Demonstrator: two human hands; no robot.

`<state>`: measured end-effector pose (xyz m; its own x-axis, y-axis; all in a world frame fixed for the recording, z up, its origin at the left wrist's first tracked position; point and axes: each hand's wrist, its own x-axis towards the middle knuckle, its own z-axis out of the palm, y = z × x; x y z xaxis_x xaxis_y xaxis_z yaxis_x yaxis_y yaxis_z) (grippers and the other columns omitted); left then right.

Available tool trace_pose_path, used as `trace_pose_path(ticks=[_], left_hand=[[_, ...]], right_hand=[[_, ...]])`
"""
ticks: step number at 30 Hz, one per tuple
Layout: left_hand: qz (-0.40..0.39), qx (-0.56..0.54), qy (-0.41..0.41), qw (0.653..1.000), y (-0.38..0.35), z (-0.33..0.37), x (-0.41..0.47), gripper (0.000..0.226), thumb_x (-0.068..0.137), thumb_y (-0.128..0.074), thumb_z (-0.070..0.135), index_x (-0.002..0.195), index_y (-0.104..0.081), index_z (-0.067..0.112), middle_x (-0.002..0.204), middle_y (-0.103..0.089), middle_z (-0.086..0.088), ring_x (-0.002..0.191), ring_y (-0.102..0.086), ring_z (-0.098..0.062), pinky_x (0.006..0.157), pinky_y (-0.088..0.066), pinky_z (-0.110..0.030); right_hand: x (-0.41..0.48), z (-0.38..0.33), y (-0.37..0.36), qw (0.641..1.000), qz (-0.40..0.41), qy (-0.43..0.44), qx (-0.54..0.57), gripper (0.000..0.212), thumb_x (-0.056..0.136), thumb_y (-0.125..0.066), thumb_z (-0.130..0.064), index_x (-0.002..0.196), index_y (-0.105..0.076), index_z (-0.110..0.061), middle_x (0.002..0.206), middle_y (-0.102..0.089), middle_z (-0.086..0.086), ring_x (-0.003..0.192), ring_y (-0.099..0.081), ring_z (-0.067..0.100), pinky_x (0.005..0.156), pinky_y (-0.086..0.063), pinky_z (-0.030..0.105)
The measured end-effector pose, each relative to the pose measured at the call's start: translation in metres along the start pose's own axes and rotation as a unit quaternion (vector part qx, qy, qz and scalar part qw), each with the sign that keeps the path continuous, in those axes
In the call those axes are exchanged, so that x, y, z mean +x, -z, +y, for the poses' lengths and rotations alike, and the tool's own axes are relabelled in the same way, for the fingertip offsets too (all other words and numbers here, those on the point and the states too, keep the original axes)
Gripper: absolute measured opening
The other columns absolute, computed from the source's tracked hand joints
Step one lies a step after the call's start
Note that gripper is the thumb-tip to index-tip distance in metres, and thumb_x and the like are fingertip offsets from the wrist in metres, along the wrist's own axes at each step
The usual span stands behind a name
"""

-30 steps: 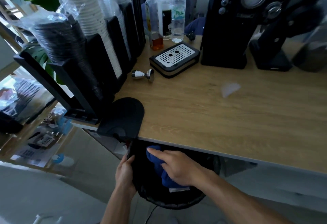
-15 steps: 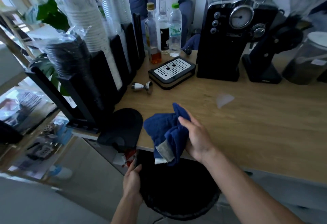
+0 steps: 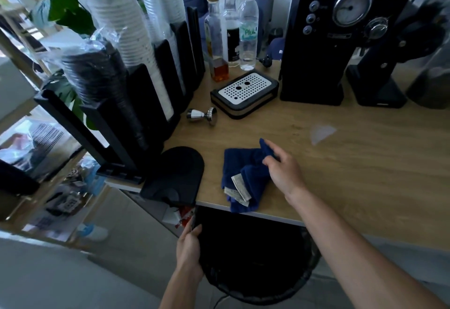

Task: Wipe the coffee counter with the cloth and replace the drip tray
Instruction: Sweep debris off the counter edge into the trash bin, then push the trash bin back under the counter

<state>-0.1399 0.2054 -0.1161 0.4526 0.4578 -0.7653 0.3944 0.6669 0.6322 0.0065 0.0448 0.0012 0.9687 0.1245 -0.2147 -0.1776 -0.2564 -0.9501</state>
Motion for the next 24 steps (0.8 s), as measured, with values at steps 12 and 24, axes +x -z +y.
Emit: trace_pose_path(ticks=[12,24], left_hand=[[-0.029,0.008,-0.031,0.999,0.004,-0.007,-0.009,0.042,0.093,-0.049,0.008,0.127,-0.059,0.031,0.117,-0.067,-0.013,0.105,-0.064,-0.033,0.097,-0.048,-0.051],[-0.034,0.002,-0.073,0.997,0.02,-0.051,-0.071,0.044,0.1,-0.034,0.007,0.134,-0.053,0.026,0.126,-0.061,-0.011,0.111,-0.058,-0.033,0.099,-0.045,-0.049]], right_hand=[[-0.032,0.031,0.037,0.999,0.036,-0.038,0.007,0.04,0.091,-0.05,-0.022,0.131,-0.048,-0.025,0.12,-0.059,-0.003,0.108,-0.057,0.015,0.099,-0.045,0.042],[-0.111,0.074,0.09,0.996,-0.07,-0.043,0.018,0.016,0.096,-0.046,-0.02,0.097,-0.061,-0.026,0.096,-0.066,-0.001,0.087,-0.063,0.013,0.071,-0.048,0.023]])
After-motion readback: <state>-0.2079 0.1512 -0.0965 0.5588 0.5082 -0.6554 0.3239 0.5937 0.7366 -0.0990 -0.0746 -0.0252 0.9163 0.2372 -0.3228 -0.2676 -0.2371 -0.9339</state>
